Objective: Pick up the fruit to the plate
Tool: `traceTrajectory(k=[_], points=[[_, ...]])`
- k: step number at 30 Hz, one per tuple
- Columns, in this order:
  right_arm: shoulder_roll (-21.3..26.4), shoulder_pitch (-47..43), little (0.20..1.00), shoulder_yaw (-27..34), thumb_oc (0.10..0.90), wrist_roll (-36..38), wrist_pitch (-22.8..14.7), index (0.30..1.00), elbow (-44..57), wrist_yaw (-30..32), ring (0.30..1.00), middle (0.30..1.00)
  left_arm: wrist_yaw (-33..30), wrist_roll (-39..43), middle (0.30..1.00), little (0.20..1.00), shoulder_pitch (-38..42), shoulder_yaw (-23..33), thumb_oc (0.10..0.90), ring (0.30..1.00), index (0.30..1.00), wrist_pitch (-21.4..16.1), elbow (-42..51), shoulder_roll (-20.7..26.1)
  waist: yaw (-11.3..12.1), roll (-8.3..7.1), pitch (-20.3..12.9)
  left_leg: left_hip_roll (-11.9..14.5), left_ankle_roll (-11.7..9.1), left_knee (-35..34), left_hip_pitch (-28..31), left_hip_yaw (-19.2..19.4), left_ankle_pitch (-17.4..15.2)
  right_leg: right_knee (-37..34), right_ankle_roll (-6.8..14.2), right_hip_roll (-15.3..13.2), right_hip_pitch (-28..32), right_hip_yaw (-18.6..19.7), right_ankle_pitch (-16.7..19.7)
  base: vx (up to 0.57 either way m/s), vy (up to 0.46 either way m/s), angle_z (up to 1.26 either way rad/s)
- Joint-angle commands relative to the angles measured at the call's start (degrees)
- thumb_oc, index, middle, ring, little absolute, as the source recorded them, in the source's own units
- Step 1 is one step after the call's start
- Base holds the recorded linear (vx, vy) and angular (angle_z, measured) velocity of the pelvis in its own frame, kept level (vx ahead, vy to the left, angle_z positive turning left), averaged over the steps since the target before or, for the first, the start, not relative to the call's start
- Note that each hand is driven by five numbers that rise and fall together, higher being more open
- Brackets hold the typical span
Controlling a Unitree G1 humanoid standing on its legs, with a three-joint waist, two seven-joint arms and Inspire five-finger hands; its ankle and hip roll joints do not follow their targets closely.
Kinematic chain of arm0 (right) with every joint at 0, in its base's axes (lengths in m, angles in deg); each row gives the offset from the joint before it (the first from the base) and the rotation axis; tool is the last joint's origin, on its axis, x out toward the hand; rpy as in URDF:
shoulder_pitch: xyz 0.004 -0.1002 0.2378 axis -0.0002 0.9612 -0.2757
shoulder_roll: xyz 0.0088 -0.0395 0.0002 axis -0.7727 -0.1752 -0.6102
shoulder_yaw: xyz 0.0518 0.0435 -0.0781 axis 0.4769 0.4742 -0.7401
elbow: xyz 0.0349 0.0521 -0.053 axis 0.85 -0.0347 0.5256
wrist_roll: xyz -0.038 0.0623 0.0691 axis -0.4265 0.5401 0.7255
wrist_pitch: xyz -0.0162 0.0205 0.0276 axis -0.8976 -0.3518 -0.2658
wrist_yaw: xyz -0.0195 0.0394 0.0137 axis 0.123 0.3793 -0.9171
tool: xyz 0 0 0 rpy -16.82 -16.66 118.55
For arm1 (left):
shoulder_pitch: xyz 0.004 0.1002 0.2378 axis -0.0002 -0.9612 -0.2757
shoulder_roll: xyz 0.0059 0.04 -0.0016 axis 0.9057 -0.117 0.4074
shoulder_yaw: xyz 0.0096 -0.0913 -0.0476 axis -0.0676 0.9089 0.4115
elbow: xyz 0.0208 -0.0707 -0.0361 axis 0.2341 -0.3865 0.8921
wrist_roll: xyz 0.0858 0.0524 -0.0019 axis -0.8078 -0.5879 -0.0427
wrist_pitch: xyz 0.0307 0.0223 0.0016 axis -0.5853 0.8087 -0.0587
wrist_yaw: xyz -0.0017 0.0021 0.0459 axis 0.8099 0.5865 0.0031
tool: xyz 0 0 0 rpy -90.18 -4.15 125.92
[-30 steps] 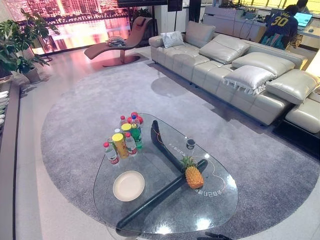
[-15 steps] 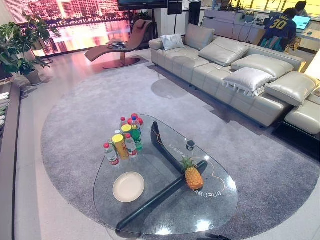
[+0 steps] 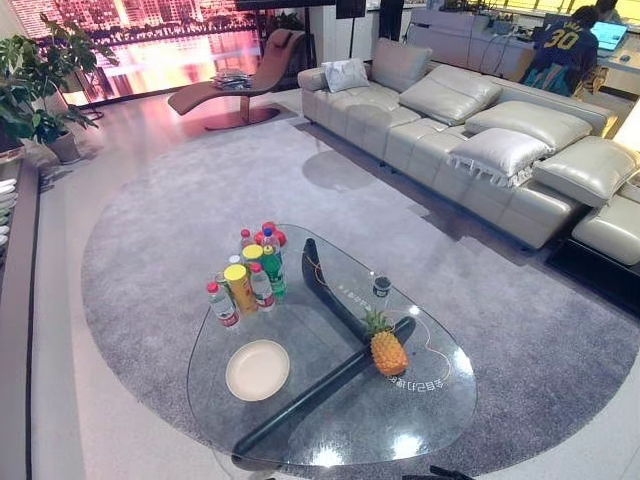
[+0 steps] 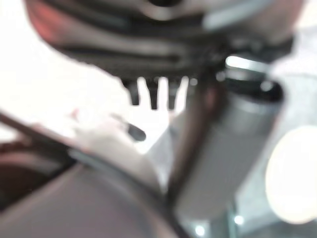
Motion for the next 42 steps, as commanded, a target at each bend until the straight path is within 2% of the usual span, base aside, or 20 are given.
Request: traceTrajectory(k=[1,6,13,22,25,29,36,42], points=[[3.8,-2.2,0.900,0.3,0.800,4.0,-4.1,0.900,1.2,7.1,0.900,0.900,1.1,-3.0,0.900,0.900,3.1,0.6,0.800,0.900,0.900,-2.1,-3.4,1.0,0.7,-1.98,4.2,-3.5,0.5,0.6,-0.7,-2.3,-4.4,0.2,4.0,-1.2,-0.6,-2.7,2.2,0.00,-0.094,0.00],[4.4,-2.0,0.900,0.7,0.800,6.5,-8.1,0.900,9.0,11.7,0.900,0.900,1.1,-2.9,0.900,0.900,2.6,0.3,0.800,0.900,0.900,-3.4,-2.4,2.1,1.3,-3.08,6.2,-3.5,0.9,1.8,-2.8,-3.1,-4.4,0.8,3.9,-0.8,-2.3,-2.6,2.6,-0.01,-0.068,-0.01],[7.3,-2.3,0.900,1.3,0.800,7.4,-11.3,0.900,23.0,17.5,0.900,0.900,1.9,-2.9,0.900,0.900,0.9,0.5,0.800,0.900,0.900,-4.7,-0.6,3.8,2.3,-4.07,9.5,-4.3,1.4,5.4,-5.9,-5.2,-5.2,2.4,3.6,-0.4,-4.0,-3.1,2.5,0.01,-0.053,0.00],[12.3,-5.3,0.900,0.1,0.800,6.0,-10.2,0.900,42.9,24.8,0.900,0.900,1.8,-0.6,0.900,0.900,1.1,-0.9,0.800,0.900,0.900,-3.3,3.6,5.6,2.6,-3.84,13.8,-4.8,1.8,9.9,-11.2,-6.4,-5.8,4.9,3.6,-0.5,-7.4,-3.5,2.1,-0.03,-0.017,0.03],[13.4,-7.3,0.900,0.0,0.800,2.8,-10.3,0.900,50.4,28.3,0.900,0.900,1.4,1.0,0.900,0.900,1.5,-1.7,0.800,0.900,0.900,-3.7,5.0,5.6,2.7,-3.48,15.6,-5.0,2.0,11.0,-13.4,-6.8,-5.9,5.6,3.5,-0.4,-9.1,-3.4,1.7,-0.07,0.011,0.02],[14.3,-10.0,0.900,-0.5,0.800,-0.6,-10.3,0.900,55.5,32.2,0.900,0.900,0.8,2.1,0.900,0.900,2.0,-2.5,0.800,0.900,0.900,-4.3,6.6,5.4,3.2,-3.44,17.1,-5.2,2.1,12.4,-16.1,-7.4,-6.1,6.2,3.2,-0.1,-11.0,-3.8,1.1,-0.08,0.009,0.01],[14.7,-15.0,0.900,-1.7,0.800,-0.8,-9.5,0.900,62.1,34.2,0.900,0.900,0.7,4.1,0.900,0.900,3.3,-4.7,0.800,0.900,0.900,-3.9,9.2,5.8,3.8,-3.42,19.3,-5.6,1.9,13.6,-19.7,-8.2,-5.8,7.0,2.5,0.0,-13.9,-4.7,0.7,-0.07,0.018,0.02],[14.1,-18.9,0.900,-3.3,0.800,1.8,-8.6,0.900,65.1,33.0,0.900,0.900,0.7,6.2,0.900,0.900,4.9,-6.5,0.800,0.900,0.900,-3.8,10.7,5.8,4.1,-3.24,21.1,-6.0,1.7,15.2,-22.8,-8.7,-5.5,7.9,1.9,-0.2,-16.5,-5.5,0.8,-0.05,0.044,0.10]])
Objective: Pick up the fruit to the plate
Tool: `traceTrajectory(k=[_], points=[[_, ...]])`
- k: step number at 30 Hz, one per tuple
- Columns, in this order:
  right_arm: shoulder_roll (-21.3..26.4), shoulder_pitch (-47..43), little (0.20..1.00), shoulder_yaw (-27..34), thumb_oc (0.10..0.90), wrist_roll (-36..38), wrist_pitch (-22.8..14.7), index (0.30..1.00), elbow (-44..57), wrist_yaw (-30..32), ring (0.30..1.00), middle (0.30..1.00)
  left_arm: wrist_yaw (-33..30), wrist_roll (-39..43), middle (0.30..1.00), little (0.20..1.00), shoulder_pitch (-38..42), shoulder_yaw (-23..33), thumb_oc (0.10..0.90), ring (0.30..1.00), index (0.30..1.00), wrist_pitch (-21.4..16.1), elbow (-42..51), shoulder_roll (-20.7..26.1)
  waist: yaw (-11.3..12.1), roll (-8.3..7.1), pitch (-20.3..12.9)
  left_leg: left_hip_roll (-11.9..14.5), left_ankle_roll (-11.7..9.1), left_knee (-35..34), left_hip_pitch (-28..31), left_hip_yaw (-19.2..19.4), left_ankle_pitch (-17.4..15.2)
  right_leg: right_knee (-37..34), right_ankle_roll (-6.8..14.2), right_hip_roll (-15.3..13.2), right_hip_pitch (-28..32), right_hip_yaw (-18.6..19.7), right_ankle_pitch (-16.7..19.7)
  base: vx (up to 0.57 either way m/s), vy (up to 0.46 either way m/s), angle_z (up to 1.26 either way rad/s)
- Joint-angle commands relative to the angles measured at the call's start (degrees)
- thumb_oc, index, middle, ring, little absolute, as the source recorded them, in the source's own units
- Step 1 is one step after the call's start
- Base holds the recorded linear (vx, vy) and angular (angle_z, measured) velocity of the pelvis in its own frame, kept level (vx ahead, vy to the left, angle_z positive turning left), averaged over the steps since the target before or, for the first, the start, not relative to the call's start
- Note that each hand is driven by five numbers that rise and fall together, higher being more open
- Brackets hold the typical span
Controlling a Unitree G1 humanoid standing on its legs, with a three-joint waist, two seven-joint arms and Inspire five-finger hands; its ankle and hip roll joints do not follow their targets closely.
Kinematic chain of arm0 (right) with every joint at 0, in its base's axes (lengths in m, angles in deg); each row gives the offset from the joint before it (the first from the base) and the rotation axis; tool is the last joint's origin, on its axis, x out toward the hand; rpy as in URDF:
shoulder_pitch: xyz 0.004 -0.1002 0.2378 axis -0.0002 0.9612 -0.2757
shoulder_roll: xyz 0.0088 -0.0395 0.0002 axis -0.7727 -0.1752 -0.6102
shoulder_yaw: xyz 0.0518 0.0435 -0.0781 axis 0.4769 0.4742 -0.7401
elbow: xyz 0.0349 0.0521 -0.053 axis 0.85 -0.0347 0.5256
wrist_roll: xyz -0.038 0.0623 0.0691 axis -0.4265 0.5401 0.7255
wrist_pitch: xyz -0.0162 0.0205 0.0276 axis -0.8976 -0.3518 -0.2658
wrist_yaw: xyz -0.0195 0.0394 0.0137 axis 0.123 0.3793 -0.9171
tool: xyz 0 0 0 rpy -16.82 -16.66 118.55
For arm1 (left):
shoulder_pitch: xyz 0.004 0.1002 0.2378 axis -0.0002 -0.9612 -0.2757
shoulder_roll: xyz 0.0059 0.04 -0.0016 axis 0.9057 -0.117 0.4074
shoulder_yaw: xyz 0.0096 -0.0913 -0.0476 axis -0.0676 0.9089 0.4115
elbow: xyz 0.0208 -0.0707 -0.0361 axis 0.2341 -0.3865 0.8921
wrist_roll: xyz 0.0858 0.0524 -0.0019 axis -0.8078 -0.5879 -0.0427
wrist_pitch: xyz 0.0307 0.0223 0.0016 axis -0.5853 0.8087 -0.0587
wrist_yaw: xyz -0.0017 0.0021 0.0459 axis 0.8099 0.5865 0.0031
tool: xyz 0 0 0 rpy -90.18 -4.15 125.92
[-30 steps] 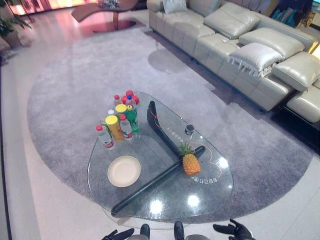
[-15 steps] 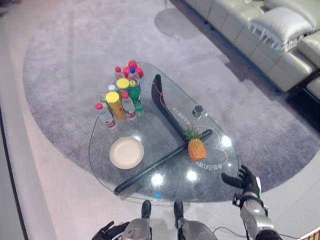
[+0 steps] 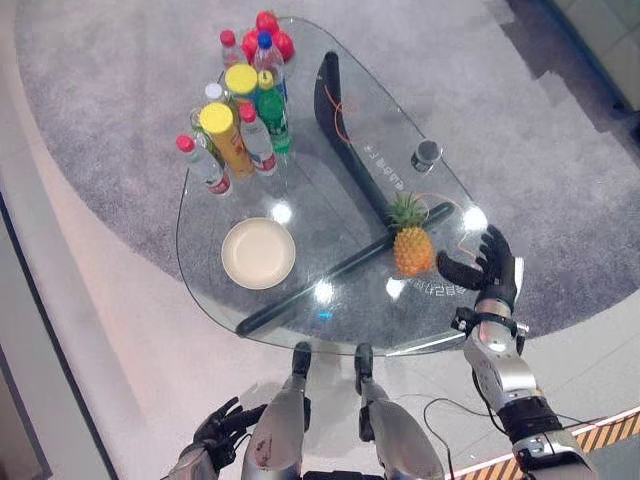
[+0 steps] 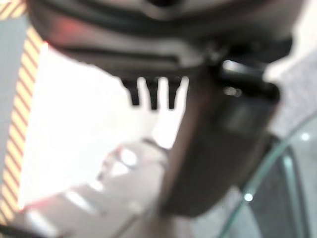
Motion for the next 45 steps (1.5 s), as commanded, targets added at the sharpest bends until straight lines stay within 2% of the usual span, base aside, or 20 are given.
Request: traceTrajectory(k=[1,7,12,23,31,38,45], points=[[5.2,-2.8,0.900,0.2,0.800,0.1,-2.5,0.900,9.1,1.1,0.900,0.900,-0.6,2.5,0.900,0.900,-2.0,-1.7,0.800,0.900,0.900,0.0,0.0,0.2,0.5,-1.54,-1.8,-3.8,0.8,7.4,-4.6,-5.2,-5.8,7.6,0.6,0.6,-3.0,-3.6,-3.2,-0.03,0.040,0.07],[5.1,-7.9,0.900,-1.0,0.800,-0.7,-0.5,0.900,10.3,2.6,0.900,0.900,-1.2,5.0,0.900,0.900,-0.5,-3.8,0.800,0.900,0.900,0.0,2.3,0.3,1.1,-1.37,1.0,-4.2,0.6,9.8,-8.3,-5.7,-5.7,9.4,0.1,0.2,-6.4,-4.9,-3.2,-0.05,0.055,0.02],[5.3,-10.4,0.900,-1.7,0.800,-1.4,1.1,0.900,9.8,4.6,0.900,0.900,-1.5,6.2,0.900,0.900,0.3,-5.2,0.800,0.900,0.900,0.4,3.2,0.3,1.3,-1.38,1.0,-4.6,0.6,11.0,-11.2,-5.5,-5.6,10.4,0.2,-0.2,-9.4,-5.1,-3.0,-0.02,0.063,0.11],[7.5,-14.9,0.900,-4.4,0.800,-5.2,7.7,0.900,3.8,14.6,0.900,0.900,-2.5,9.5,0.900,0.900,1.3,-7.3,0.800,0.900,0.900,-0.5,5.6,-0.2,1.3,-0.96,1.0,-5.0,1.0,12.3,-16.4,-4.4,-5.3,12.0,0.9,-0.6,-15.5,-4.8,-2.2,-0.02,0.046,0.02],[7.3,-17.2,0.900,-5.9,0.800,-6.2,10.5,0.900,3.3,19.6,0.900,0.900,-3.4,10.8,0.900,0.900,1.3,-8.3,0.800,0.900,0.900,-1.0,6.8,-1.1,1.2,-0.73,1.0,-5.3,1.3,12.6,-17.8,-3.8,-5.4,12.4,1.1,-0.8,-17.3,-4.3,-1.8,-0.01,0.031,0.00],[7.2,-19.2,0.900,-7.2,0.800,-4.8,9.9,0.900,1.2,22.3,0.900,0.900,-3.5,11.4,0.900,0.900,1.8,-8.9,0.800,0.900,0.900,-1.1,7.2,-1.4,1.5,-0.39,1.0,-5.6,1.3,13.0,-18.6,-3.6,-5.3,13.2,1.4,-1.1,-18.4,-4.4,-1.7,0.00,0.013,-0.01],[6.5,-22.6,0.900,-7.5,0.800,1.6,8.3,0.900,-4.2,23.3,0.900,0.900,-3.6,12.4,0.900,0.900,2.5,-10.1,0.800,0.900,0.900,-1.2,7.6,-1.4,2.1,0.27,1.0,-5.8,1.3,12.9,-19.4,-3.7,-4.9,13.8,1.4,-1.3,-19.8,-4.8,-1.6,0.00,0.000,0.00]])
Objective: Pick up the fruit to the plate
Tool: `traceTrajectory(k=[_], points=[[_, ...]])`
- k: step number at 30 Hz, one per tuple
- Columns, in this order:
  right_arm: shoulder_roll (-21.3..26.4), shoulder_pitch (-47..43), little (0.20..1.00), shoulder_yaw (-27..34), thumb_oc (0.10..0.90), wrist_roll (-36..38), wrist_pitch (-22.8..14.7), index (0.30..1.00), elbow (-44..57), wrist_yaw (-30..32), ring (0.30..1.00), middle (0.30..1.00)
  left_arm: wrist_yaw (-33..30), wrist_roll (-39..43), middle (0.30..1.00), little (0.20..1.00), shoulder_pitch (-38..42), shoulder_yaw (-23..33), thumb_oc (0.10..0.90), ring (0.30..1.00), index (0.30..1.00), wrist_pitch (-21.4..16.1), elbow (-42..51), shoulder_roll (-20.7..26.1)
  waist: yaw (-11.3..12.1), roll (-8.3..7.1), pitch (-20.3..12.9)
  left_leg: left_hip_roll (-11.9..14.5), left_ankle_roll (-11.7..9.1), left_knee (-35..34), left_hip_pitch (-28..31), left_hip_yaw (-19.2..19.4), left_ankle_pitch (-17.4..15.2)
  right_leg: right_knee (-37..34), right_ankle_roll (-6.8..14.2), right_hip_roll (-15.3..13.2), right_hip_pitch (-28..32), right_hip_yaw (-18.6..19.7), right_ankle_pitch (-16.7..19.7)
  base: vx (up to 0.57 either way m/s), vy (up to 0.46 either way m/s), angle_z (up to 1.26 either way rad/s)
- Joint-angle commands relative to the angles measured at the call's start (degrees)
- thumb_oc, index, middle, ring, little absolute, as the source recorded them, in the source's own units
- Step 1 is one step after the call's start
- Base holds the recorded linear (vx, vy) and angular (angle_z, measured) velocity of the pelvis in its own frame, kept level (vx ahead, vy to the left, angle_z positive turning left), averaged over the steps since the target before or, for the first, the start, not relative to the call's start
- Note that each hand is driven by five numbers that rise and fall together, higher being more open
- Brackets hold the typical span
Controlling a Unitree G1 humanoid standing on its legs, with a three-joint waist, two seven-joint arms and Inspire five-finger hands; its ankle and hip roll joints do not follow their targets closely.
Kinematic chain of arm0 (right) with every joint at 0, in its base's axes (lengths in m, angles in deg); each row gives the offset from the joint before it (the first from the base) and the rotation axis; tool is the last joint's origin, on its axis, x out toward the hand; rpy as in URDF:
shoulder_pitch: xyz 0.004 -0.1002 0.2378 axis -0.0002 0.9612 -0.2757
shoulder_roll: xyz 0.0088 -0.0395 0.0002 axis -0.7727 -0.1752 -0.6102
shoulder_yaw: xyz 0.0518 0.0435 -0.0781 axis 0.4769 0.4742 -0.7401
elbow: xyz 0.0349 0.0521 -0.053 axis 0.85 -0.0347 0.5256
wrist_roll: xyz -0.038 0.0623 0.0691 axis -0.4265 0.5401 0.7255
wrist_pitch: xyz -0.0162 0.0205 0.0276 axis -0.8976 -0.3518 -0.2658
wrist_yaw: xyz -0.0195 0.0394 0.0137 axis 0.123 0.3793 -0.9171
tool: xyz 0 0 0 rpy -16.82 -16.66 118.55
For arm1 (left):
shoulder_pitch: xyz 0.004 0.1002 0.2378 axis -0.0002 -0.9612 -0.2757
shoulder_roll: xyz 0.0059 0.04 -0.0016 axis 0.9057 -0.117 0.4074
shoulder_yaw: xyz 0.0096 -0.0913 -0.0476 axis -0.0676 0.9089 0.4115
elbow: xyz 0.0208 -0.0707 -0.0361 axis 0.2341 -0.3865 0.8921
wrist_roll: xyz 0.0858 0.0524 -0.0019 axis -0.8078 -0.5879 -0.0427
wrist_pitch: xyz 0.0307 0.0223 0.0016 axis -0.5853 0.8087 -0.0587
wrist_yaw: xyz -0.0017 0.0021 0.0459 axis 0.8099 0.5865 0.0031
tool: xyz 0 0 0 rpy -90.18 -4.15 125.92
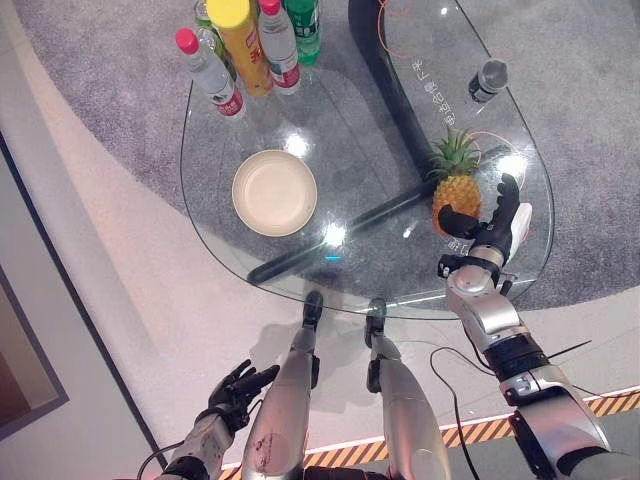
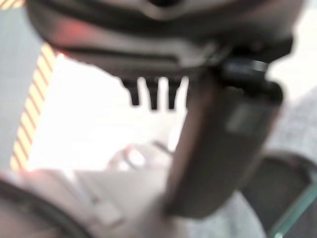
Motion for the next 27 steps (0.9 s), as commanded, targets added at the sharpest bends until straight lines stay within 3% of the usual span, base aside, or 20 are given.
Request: traceTrajectory(k=[1,8,21,27], points=[[4.5,-3.2,0.900,0.2,0.800,2.6,-4.5,0.900,2.6,4.5,0.900,0.900,-0.4,1.2,0.900,0.900,-0.6,-2.6,0.800,0.900,0.900,0.0,0.5,-2.5,0.1,0.76,-0.6,-4.2,0.9,9.0,-3.3,-2.3,-7.6,0.0,0.7,-0.1,0.5,-4.0,1.3,0.00,0.000,0.00],[3.4,-4.8,0.900,1.4,0.800,11.5,-7.6,0.900,-3.3,4.8,0.900,0.900,-0.3,2.0,0.900,0.900,-0.4,-3.1,0.800,0.900,0.900,-0.2,0.4,-2.7,0.5,1.49,-0.6,-4.3,1.0,8.6,-3.8,-2.2,-7.3,0.5,0.6,-0.3,-0.5,-4.2,1.3,0.00,0.014,0.00],[4.5,-8.6,0.900,2.0,0.800,17.7,-7.2,0.900,-10.2,1.7,0.900,0.900,0.3,2.9,0.900,0.900,-0.3,-4.2,0.800,0.900,0.900,0.4,1.5,-2.3,1.2,2.24,-0.6,-4.5,0.9,8.6,-4.7,-2.4,-6.8,1.7,0.7,-0.6,-2.1,-4.9,1.2,0.00,0.000,0.00],[5.3,-9.8,0.900,1.6,0.800,16.6,-8.6,0.900,-11.4,-0.7,0.900,0.900,-0.1,3.2,0.900,0.900,-0.8,-4.9,0.800,0.900,0.900,0.5,2.3,-2.1,1.6,2.66,-0.6,-4.5,0.9,8.5,-4.8,-2.7,-6.8,2.1,0.8,-0.7,-2.5,-5.2,1.0,0.00,0.000,0.00]])
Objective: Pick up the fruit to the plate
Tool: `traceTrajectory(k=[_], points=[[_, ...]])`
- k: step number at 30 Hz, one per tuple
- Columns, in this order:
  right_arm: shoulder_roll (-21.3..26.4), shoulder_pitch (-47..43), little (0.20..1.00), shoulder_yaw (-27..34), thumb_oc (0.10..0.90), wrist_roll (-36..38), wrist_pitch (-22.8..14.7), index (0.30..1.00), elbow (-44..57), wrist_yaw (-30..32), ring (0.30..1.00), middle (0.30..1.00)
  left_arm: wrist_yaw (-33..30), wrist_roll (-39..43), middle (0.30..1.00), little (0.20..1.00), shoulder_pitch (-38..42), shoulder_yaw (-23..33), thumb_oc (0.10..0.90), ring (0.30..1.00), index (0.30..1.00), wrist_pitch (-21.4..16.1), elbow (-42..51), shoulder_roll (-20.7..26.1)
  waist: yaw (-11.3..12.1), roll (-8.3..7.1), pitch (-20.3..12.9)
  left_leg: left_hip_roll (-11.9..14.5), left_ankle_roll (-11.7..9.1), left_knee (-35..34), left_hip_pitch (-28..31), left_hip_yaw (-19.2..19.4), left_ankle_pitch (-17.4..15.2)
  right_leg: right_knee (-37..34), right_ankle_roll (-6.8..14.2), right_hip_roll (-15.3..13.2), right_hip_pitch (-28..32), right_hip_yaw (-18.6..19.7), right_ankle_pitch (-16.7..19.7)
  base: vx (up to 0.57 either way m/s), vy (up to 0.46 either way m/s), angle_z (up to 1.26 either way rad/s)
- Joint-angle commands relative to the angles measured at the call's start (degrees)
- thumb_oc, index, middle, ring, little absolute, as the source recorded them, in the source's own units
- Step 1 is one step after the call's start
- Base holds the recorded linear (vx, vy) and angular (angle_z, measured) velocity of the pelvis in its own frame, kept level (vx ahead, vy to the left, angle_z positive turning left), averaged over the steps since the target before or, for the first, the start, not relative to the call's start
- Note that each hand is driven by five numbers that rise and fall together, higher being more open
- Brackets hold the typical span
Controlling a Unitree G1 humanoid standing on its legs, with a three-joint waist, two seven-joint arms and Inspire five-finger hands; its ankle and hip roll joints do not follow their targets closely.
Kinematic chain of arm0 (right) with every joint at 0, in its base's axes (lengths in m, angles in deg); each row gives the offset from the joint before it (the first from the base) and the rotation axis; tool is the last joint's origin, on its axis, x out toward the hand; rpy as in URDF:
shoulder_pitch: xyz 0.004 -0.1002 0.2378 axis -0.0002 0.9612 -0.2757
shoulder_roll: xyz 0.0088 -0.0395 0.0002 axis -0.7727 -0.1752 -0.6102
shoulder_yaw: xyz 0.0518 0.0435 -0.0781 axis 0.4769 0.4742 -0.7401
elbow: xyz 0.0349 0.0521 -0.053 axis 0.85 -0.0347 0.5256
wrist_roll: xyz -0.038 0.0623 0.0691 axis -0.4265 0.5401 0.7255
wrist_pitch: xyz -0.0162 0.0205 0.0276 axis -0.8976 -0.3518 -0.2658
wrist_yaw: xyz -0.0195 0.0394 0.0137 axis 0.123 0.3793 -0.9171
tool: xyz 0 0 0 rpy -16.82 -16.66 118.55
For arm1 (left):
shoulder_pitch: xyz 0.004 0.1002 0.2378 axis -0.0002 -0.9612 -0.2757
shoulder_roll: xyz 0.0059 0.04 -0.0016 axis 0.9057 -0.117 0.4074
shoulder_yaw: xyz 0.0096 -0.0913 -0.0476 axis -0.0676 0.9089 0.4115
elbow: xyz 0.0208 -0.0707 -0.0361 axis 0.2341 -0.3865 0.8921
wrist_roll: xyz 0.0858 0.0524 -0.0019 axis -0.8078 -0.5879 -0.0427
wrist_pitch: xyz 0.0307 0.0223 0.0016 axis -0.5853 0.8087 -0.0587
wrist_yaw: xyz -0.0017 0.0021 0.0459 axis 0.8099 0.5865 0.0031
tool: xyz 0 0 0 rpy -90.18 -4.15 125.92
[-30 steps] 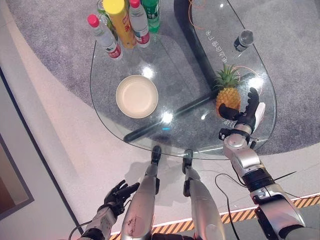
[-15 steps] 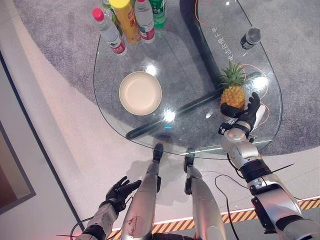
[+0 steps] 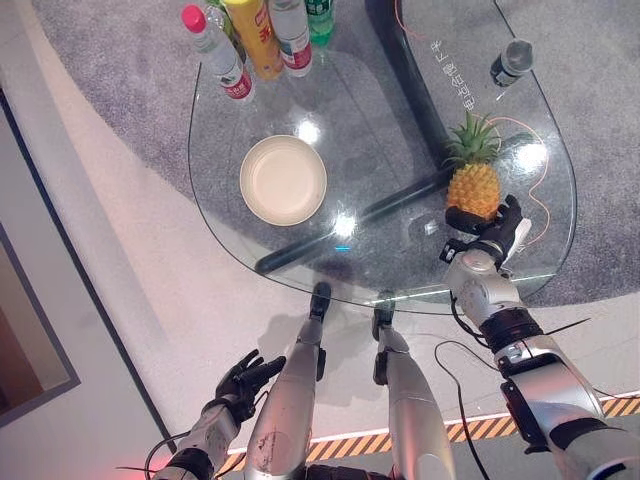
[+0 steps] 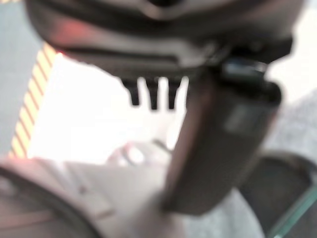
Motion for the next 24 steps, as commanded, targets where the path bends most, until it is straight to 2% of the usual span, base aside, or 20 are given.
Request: traceTrajectory(k=[1,8,10,12,13,15,16,24], points=[[6.2,-3.3,0.900,1.0,0.800,-2.1,-4.5,0.900,2.5,-1.3,0.900,0.900,-0.3,1.1,0.900,0.900,-2.2,-2.3,0.800,0.900,0.900,0.5,1.1,-2.1,0.1,1.45,-1.0,-4.4,1.1,7.7,-2.9,-2.8,-7.3,-0.9,0.9,-0.4,0.5,-5.4,1.6,0.00,0.000,0.00],[7.7,-6.1,0.900,0.1,0.800,-5.0,-3.2,0.900,1.8,-2.7,0.900,0.900,0.0,1.6,0.900,0.900,-2.0,-2.5,0.800,0.900,0.900,0.8,1.4,-1.7,0.2,1.66,-1.0,-4.6,0.9,7.8,-3.7,-2.8,-6.7,-0.7,1.0,-0.6,-0.4,-5.5,1.8,0.00,0.000,0.00],[8.2,-6.7,0.900,-0.3,0.800,-5.7,-1.9,0.900,1.5,-3.4,0.900,0.900,0.3,1.8,0.900,0.900,-1.9,-2.6,0.800,0.900,0.900,0.7,1.3,-1.6,0.3,1.72,-1.0,-4.6,0.9,7.8,-3.8,-2.7,-6.7,-0.5,1.0,-0.7,-0.6,-5.6,1.7,0.00,0.000,0.00],[8.8,-7.4,0.900,-0.8,0.800,-6.6,0.9,0.900,0.9,-4.5,0.900,0.900,0.5,1.7,0.900,0.900,-1.9,-2.5,0.800,0.900,0.900,0.7,1.3,-1.6,0.4,1.71,-1.0,-4.6,0.9,8.0,-4.1,-2.8,-6.7,-0.3,1.0,-0.7,-0.9,-5.7,1.7,0.00,0.000,0.00],[9.0,-7.4,0.853,-1.3,0.753,-6.7,2.0,0.860,0.7,-4.9,0.860,0.860,0.6,1.7,0.900,0.900,-2.2,-2.6,0.800,0.900,0.900,0.7,1.4,-1.5,0.5,1.79,-1.0,-4.6,0.9,8.1,-3.8,-2.8,-7.0,-0.2,1.0,-0.6,-0.7,-5.7,1.4,0.00,0.000,0.00],[9.7,-7.9,0.310,-2.3,0.210,-6.2,5.1,0.394,-0.3,-5.8,0.394,0.394,0.9,1.7,0.900,0.900,-2.1,-2.5,0.800,0.900,0.900,0.8,1.5,-1.3,0.6,1.74,-1.0,-4.6,0.9,8.2,-3.9,-2.8,-6.9,-0.1,0.9,-0.6,-0.8,-5.8,1.4,0.02,0.003,0.01],[9.9,-8.0,0.200,-2.8,0.100,-6.4,7.5,0.300,-0.9,-6.4,0.300,0.300,1.0,1.8,0.900,0.900,-2.2,-2.5,0.800,0.900,0.900,0.8,1.4,-1.2,0.6,1.68,-1.0,-4.5,0.9,8.2,-4.0,-2.8,-6.9,0.0,0.9,-0.6,-0.9,-5.8,1.4,0.00,0.000,0.00],[11.9,-9.3,0.200,-6.1,0.100,-4.5,15.2,0.300,-6.1,-13.7,0.300,0.300,1.3,1.8,0.900,0.900,-2.2,-2.3,0.800,0.900,0.900,1.2,1.8,0.1,1.3,1.38,-1.0,-4.6,0.9,8.3,-4.5,-3.3,-6.7,0.4,0.8,-0.5,-1.4,-6.5,1.3,0.01,-0.014,0.04]])
